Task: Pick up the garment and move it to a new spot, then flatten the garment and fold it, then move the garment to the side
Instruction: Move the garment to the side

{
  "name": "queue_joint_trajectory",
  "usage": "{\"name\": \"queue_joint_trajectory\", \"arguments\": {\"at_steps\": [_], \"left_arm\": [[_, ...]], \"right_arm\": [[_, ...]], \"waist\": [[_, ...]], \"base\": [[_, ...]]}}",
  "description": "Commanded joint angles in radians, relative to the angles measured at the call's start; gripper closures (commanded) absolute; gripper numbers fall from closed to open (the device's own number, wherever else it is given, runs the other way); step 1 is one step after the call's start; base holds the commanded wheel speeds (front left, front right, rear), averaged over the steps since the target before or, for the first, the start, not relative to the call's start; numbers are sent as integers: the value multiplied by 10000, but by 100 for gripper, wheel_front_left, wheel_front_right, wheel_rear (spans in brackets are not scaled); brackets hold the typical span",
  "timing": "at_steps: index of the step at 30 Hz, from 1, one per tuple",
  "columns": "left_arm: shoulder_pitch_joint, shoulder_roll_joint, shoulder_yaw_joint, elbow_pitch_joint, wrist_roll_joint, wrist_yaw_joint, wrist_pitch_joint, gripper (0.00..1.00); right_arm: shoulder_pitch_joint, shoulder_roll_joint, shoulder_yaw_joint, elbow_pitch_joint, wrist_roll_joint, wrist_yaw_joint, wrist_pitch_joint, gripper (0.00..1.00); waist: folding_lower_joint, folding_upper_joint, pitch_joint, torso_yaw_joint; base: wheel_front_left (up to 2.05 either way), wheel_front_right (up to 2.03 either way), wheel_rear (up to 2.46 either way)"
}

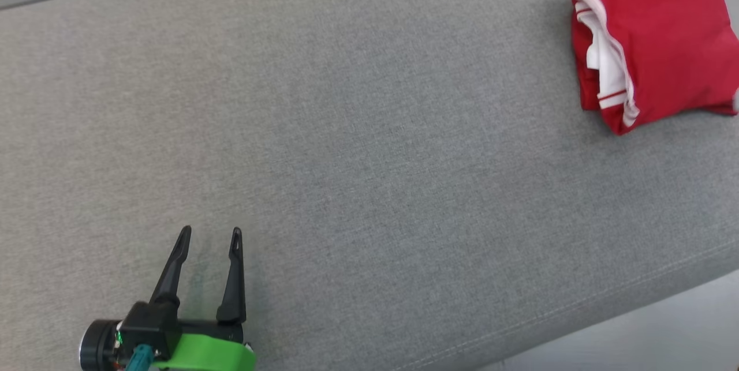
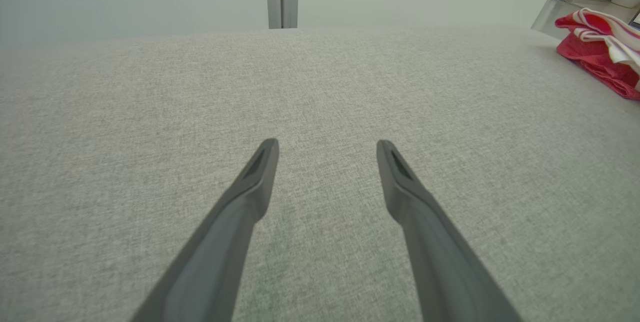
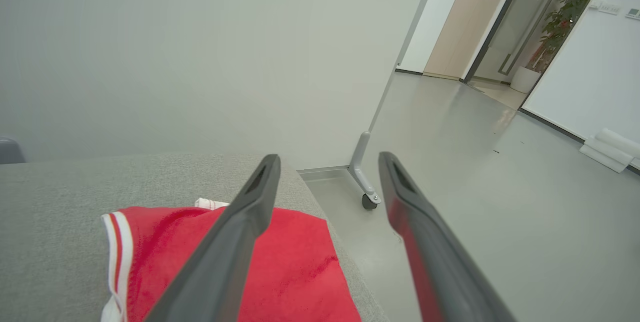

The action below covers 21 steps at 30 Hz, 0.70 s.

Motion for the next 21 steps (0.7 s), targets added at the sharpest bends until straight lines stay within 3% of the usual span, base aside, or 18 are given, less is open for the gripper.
{"name": "queue_joint_trajectory", "arguments": {"at_steps": [1,14,21], "left_arm": [[235,47,-5,-54,-80,111,0,0],[1957,44,-68,-263,-779,939,1,0],[2278,46,147,-129,-780,1135,-1,0]], "right_arm": [[453,148,133,-296,-28,-17,-270,0],[6176,2149,962,-4107,184,-17,-753,0],[8186,2720,1404,-4950,128,-17,-756,0]], "waist": [[-1,0,-564,345],[-1,0,-3115,1560],[-1,0,-3607,2108]], "base": [[0,0,0],[0,0,0],[0,0,0]]}}
